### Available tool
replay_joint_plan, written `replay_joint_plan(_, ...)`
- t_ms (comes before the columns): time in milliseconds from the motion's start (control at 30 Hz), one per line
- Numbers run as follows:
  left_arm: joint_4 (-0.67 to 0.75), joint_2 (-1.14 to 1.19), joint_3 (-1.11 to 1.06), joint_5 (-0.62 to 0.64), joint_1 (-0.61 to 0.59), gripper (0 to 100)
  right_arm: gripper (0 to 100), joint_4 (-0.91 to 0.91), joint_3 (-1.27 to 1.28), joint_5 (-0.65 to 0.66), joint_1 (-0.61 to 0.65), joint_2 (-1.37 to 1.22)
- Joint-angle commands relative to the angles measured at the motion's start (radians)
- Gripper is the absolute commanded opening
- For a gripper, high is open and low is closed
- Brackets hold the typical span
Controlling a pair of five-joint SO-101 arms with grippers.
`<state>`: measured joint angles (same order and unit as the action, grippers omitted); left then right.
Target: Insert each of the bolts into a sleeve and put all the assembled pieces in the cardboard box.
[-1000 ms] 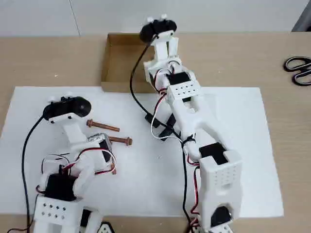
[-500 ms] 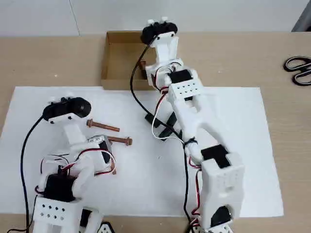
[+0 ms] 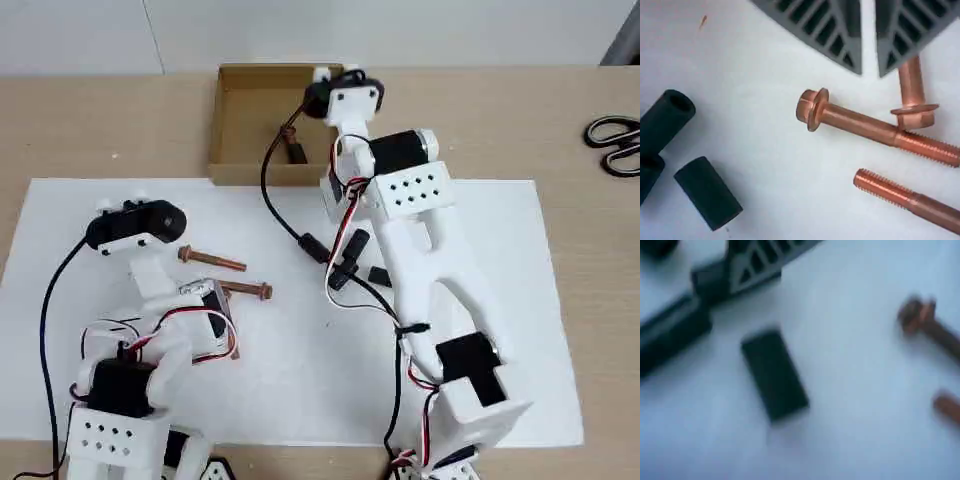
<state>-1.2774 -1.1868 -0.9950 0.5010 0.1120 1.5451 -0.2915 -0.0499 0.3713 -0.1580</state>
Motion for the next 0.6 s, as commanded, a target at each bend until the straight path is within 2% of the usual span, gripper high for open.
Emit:
replay_joint_plan(0,0.002,-0.011,0.047,-0.006,-0.003,1,19.9,0.111,-0.043,-0.002,0.033,0.056)
replay_joint_plan(267,0.002,-0.011,0.047,-0.006,-0.003,1,19.9,0.14,-0.043,0.002,0.088,0.033)
replay_joint_plan(433,0.0,-0.011,0.047,-0.006,0.003,1,19.9,0.14,-0.043,0.132,0.11,-0.028)
replay_joint_plan(567,-0.003,-0.011,0.047,-0.006,0.003,1,19.9,0.139,-0.043,0.172,0.162,-0.073)
